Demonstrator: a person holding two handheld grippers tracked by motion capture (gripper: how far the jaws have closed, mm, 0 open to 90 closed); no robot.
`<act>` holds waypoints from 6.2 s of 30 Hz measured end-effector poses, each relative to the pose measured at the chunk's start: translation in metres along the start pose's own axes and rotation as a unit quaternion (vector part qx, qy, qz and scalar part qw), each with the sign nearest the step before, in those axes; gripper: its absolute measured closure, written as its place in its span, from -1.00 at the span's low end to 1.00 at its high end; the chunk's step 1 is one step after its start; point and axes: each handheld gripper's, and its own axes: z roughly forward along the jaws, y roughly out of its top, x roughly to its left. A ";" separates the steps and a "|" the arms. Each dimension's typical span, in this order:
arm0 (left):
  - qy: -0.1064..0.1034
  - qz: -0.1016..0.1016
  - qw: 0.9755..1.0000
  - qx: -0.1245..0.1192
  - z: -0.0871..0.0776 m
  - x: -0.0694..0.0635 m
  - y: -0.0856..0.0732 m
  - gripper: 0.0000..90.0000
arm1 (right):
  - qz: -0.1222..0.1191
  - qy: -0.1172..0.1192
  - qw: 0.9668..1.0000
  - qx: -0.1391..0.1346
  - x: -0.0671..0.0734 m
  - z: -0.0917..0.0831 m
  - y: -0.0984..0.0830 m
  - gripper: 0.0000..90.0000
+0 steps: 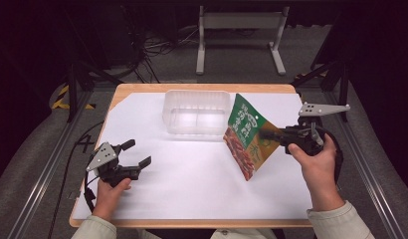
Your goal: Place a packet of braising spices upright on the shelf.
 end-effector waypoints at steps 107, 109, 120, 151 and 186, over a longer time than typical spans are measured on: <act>0.071 -0.016 0.997 -0.007 -0.062 -0.004 -0.019 -0.71 | -0.055 -0.054 0.997 -0.006 -0.089 0.140 0.101 1.00; 0.071 -0.016 0.997 -0.007 -0.062 -0.004 -0.019 -0.71 | -0.053 -0.059 0.997 -0.001 -0.091 0.143 0.100 1.00; 0.067 -0.015 0.998 -0.006 -0.058 -0.003 -0.018 -0.72 | -0.042 -0.058 0.997 0.008 -0.094 0.151 0.095 1.00; 0.050 -0.011 0.999 -0.005 -0.045 -0.001 -0.014 -0.71 | 0.000 -0.077 0.997 0.017 -0.095 0.167 0.087 1.00; 0.034 -0.010 0.999 -0.004 -0.031 0.001 -0.011 -0.72 | -0.057 -0.086 0.993 -0.064 -0.075 0.116 0.085 0.08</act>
